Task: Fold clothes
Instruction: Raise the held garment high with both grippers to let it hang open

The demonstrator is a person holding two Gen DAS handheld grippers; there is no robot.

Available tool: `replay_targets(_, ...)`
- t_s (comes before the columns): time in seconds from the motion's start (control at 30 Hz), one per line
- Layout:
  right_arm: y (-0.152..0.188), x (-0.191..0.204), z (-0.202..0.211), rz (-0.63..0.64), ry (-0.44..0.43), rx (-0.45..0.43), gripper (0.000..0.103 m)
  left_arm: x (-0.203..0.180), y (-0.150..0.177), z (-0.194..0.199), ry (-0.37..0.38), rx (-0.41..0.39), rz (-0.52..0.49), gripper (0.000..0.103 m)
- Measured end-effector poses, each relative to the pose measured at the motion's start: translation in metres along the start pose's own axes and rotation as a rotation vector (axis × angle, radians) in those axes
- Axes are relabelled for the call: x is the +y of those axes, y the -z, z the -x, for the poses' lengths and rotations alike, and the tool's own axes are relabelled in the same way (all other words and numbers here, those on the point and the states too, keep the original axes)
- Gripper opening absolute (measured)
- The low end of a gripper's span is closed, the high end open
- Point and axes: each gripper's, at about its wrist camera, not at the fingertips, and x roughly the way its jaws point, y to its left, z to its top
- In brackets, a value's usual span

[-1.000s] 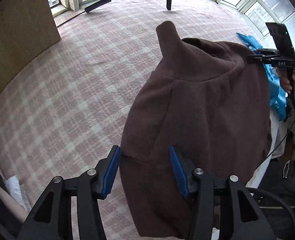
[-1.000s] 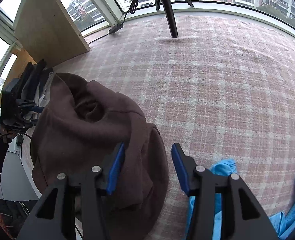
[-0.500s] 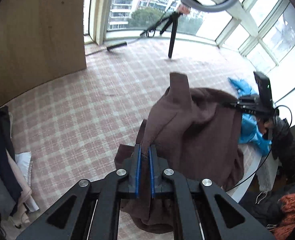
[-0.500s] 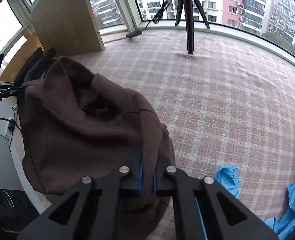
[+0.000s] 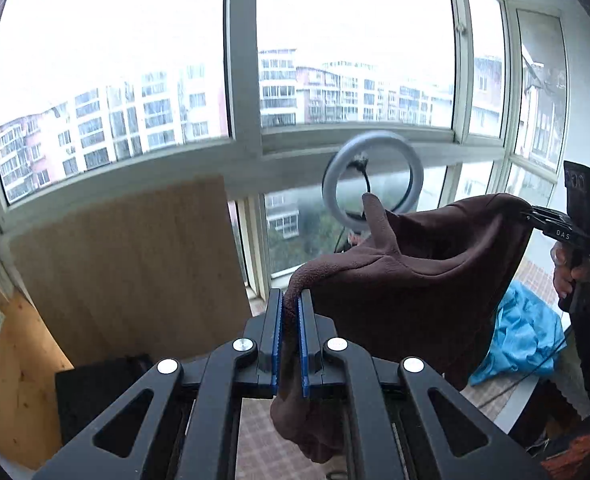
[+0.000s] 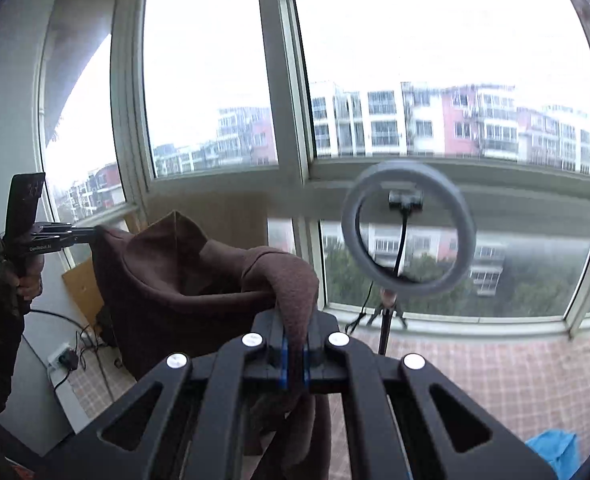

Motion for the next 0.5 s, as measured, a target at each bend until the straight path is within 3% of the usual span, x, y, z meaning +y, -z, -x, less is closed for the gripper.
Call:
replay_targets(0.1,-0.022,0.012,0.026,-0.009,0.009,-0.071,0.004,0.004,-0.013,0.027,-0.023,-0.044,0.002,0.006)
replay_targets(0.27,-0.019,0.027,0.008,0.007,0.067,0.075,0.004,-0.008,-0.014,0.039,-0.073,-0.007,-0.032,0.006)
replay_targets(0.4,-0.031,0.03,0.061,-0.04,0.039,-0.089,0.004,-0.021,-0.022,0.082,-0.097,-0.125,-0.055,0.006)
replay_targets(0.5,-0.044,0.036,0.088,-0.034,0.03,-0.144,0.004,-0.023,-0.032,0.108,-0.119,-0.162,-0.073,0.006)
